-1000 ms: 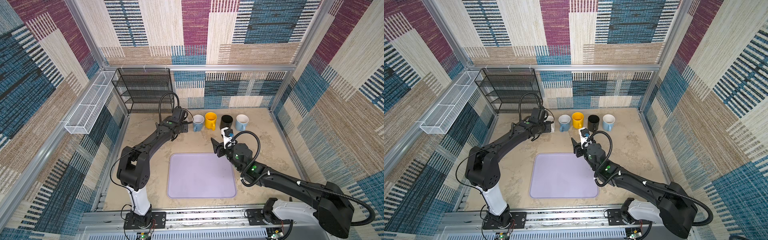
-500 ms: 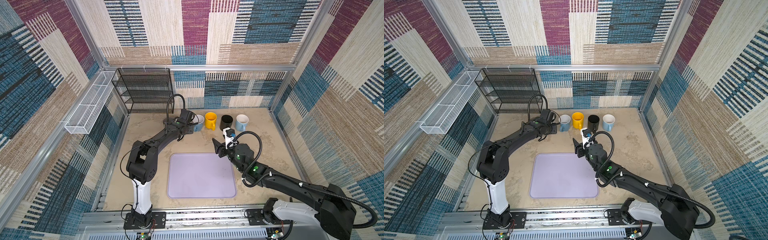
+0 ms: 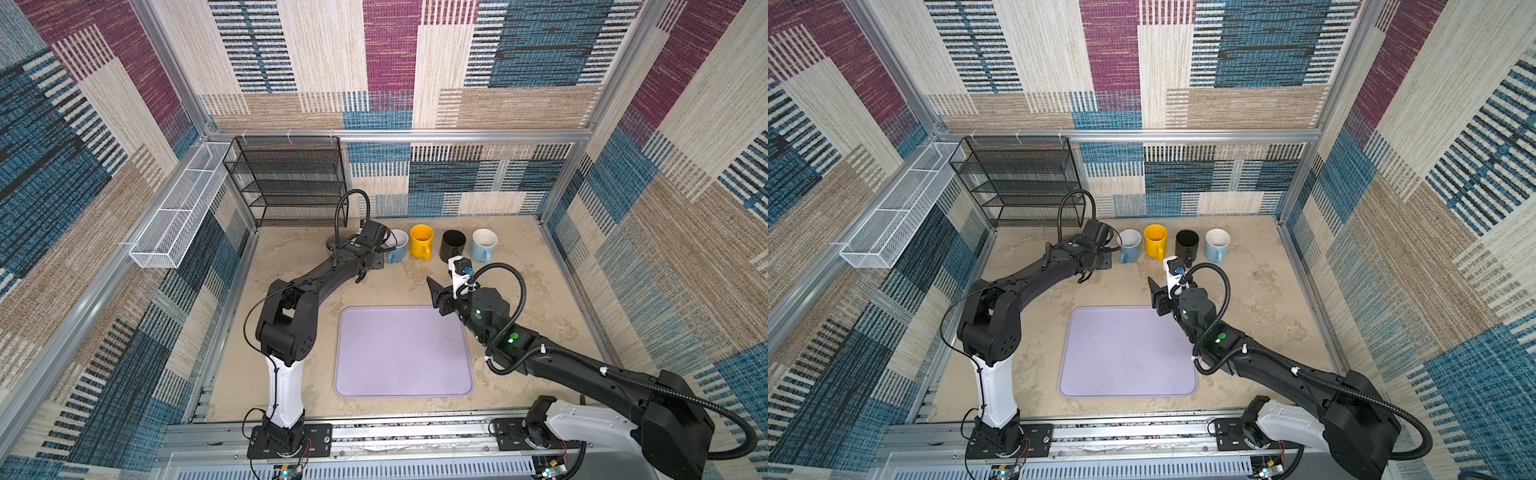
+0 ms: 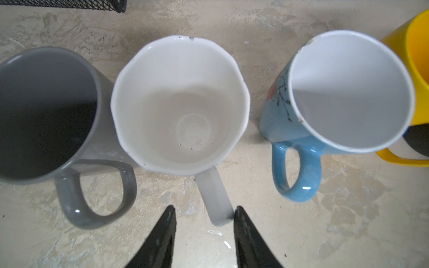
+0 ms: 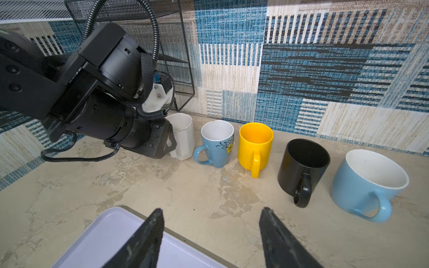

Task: Turn the mug right side up
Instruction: Reset both arms

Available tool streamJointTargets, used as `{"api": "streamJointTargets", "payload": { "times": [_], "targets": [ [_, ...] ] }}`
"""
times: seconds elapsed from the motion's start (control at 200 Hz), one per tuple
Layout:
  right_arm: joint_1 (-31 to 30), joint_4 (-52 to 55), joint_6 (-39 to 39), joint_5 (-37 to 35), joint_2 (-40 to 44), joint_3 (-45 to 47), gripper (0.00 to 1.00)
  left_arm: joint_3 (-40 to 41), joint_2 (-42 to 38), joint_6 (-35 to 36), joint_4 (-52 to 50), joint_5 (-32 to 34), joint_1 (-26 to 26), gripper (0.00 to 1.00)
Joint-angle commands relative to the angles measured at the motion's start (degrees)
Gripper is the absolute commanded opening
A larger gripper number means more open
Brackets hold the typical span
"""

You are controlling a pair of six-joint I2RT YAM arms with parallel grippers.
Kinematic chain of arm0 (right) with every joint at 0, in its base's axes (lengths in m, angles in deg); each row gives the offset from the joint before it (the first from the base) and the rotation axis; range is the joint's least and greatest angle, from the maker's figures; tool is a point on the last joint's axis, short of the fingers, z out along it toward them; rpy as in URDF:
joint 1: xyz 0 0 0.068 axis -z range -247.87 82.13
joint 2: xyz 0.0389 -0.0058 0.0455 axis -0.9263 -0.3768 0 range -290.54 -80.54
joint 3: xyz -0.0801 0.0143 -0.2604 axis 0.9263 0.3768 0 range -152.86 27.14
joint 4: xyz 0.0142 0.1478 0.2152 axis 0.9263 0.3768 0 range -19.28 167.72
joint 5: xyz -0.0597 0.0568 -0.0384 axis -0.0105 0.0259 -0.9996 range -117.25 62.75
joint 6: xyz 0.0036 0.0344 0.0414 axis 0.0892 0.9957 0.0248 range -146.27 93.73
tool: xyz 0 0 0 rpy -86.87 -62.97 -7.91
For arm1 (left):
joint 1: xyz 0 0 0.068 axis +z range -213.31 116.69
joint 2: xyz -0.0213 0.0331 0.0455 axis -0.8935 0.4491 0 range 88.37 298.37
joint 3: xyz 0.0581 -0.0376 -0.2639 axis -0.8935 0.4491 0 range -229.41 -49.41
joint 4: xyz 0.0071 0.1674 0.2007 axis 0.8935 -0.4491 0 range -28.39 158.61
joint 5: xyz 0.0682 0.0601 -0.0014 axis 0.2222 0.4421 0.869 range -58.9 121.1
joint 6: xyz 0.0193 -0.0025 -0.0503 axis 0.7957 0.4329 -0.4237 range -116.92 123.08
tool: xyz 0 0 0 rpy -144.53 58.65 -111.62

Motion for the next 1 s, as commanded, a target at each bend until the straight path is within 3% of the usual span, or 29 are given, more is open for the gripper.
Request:
{"api": "streamJointTargets", "payload": {
  "times": [0.0,0.17,0.336,0.446,0.476,0.506,0.516,0.656,0.832,0.997],
  "targets": [
    [0.08,-0.95,0.91,-0.27,-0.01,-0.19,0.68,-0.50,-1.11,0.96,-0.79,0.39,-0.06,0.43],
    [1.15,0.61,1.55,-2.97,0.83,-1.27,0.73,0.52,-5.37,1.83,-0.29,-1.43,-0.06,0.51],
    [5.58,2.73,1.46,-2.62,2.58,-3.46,1.00,0.95,-13.24,5.01,-2.71,0.92,0.19,0.60],
    [10.47,3.72,2.43,-1.19,4.08,-4.80,0.99,2.23,-18.51,7.40,-4.04,2.74,1.51,0.69],
    [11.85,3.45,2.51,-0.84,4.57,-4.83,0.99,3.06,-19.88,8.03,-3.82,2.72,2.21,0.75],
    [13.24,3.03,2.68,-0.84,5.14,-4.65,0.99,4.17,-21.30,8.52,-3.45,2.72,2.99,0.97],
    [13.70,2.77,2.65,-0.84,5.35,-4.58,0.99,4.49,-21.69,8.56,-3.34,2.76,3.29,1.00],
    [21.22,0.19,2.26,-0.92,7.45,-2.86,0.99,12.38,-28.23,11.93,1.58,4.84,6.74,0.99],
    [32.74,0.12,4.11,1.96,6.74,-1.93,0.99,27.78,-35.00,17.11,15.06,8.79,11.44,0.99],
    [36.64,-8.15,-0.25,3.61,5.65,2.20,0.99,43.36,-38.71,18.57,30.51,9.19,16.20,0.99]
  ]
}}
